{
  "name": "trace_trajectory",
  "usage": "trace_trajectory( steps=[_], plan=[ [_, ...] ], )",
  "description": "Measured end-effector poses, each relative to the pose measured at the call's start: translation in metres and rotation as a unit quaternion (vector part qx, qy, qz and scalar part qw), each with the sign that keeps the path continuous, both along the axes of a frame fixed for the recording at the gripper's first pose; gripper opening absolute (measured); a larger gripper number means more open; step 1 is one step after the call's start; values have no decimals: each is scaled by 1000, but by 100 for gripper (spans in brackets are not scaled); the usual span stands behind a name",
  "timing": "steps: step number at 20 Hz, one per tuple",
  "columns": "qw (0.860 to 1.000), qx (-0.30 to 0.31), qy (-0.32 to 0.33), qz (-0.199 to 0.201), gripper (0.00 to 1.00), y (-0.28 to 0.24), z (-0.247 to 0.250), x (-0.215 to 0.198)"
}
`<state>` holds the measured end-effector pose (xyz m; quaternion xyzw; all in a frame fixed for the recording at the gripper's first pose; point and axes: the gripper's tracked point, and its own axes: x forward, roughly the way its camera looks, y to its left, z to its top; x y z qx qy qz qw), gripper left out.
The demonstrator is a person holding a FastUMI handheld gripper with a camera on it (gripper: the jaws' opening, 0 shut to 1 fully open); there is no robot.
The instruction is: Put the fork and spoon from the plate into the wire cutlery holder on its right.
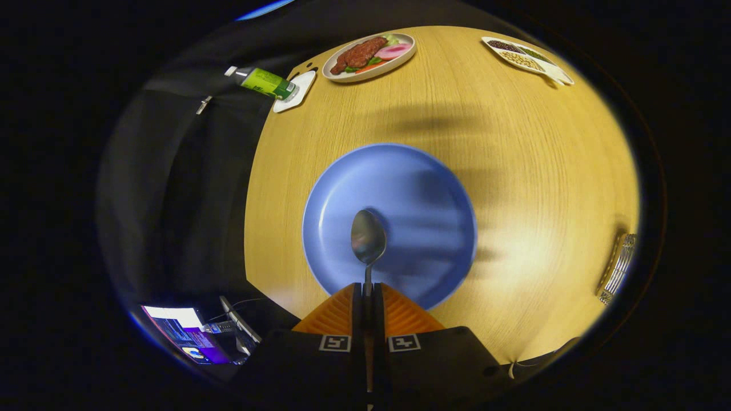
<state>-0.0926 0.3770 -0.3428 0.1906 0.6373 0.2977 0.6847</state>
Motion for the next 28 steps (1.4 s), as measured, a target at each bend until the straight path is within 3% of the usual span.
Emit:
trace_trajectory(
  steps=[8, 15, 22, 28],
  plan=[
    [998, 57, -26, -15, 9, -90, 77, 13],
    [997, 12, -55, -48, 9, -222, 95, 30],
    [995, -82, -8, -48, 9, -338, 66, 10],
    [989, -128, 68, -15, 9, -349, 15, 3]
  ],
)
